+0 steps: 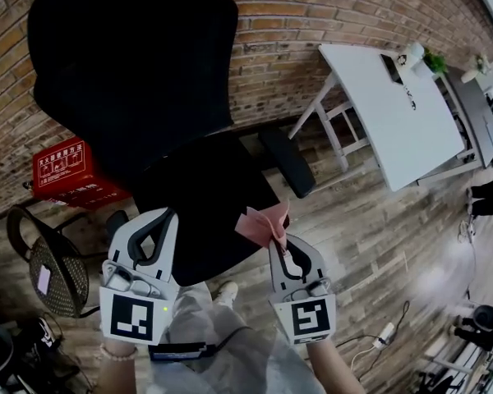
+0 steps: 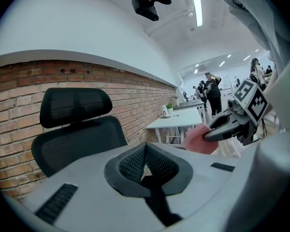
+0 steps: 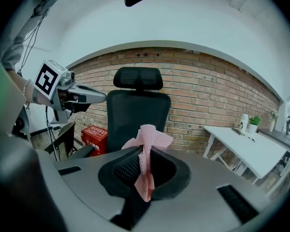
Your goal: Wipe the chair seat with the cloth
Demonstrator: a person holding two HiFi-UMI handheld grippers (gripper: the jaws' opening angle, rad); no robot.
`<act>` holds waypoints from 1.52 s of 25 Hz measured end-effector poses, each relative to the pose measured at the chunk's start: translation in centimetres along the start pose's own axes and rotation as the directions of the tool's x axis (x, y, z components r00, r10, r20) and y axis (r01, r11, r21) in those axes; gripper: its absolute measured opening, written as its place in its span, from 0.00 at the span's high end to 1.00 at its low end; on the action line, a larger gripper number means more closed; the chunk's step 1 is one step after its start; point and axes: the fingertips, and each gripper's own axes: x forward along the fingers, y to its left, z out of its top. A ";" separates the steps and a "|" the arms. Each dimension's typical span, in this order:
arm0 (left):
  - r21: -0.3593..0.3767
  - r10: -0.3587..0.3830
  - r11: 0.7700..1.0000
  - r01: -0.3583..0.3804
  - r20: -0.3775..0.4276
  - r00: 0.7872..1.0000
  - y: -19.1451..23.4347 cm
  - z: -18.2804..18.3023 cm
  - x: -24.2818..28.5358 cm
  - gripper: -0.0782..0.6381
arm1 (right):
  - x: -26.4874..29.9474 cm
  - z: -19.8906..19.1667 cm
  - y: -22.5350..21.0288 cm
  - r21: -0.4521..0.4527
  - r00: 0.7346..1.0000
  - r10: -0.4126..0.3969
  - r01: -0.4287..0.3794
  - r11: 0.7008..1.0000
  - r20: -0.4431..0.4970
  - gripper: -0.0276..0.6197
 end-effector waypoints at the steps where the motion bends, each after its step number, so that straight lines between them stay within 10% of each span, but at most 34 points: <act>1: -0.006 -0.004 1.000 0.004 -0.003 1.000 0.5 -0.6 0.5 0.87 | 1.1 -0.3 0.1 0.002 1.000 -0.001 0.001 1.000 -0.009 0.87; 38: -0.053 -0.215 0.976 0.212 -0.070 0.974 7.0 -24.2 19.3 0.87 | 33.0 -24.9 -4.9 0.143 0.934 -0.158 0.212 0.967 -0.321 0.87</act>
